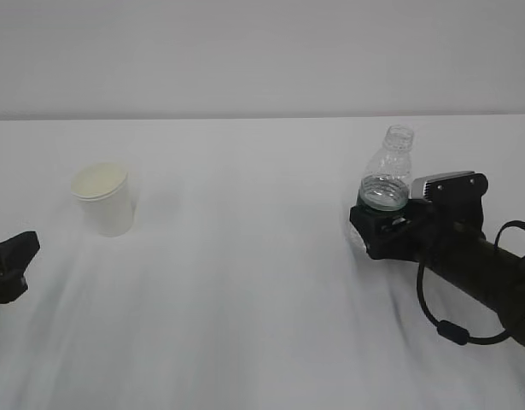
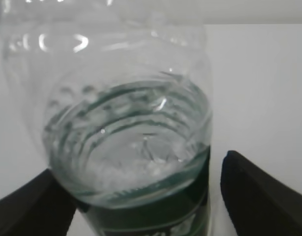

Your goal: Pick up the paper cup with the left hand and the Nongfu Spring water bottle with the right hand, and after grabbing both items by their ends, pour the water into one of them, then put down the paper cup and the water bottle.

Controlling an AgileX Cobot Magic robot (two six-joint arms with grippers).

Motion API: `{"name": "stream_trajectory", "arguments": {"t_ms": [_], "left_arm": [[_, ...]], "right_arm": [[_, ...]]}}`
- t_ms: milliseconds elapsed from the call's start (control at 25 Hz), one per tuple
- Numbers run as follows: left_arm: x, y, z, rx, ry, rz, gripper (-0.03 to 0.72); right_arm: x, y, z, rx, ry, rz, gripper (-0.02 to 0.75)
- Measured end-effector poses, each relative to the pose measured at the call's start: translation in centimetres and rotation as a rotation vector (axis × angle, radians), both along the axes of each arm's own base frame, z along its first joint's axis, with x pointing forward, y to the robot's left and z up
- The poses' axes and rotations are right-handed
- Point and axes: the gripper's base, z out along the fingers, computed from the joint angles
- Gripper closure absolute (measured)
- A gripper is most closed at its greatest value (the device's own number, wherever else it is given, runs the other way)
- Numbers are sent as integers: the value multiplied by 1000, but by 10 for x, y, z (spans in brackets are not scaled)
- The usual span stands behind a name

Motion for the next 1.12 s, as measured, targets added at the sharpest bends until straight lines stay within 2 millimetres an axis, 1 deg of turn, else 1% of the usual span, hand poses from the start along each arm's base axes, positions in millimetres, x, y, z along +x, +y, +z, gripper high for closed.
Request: {"name": "stream_trajectory", "arguments": {"t_ms": [200,560,960,1120], "left_arm": [[0,0,0,0,0,0,246],[0,0,0,6,-1,-2,246],[0,0,0,6,-1,-2,246],[0,0,0,6,-1,-2,246]], "right_arm": [[5,1,-5,17,7,-4,76],[15,2,-1,31,-21,-6,87],[13,3,-10,48,14,-3,97],[14,3,-10,49,12,1,104]]}}
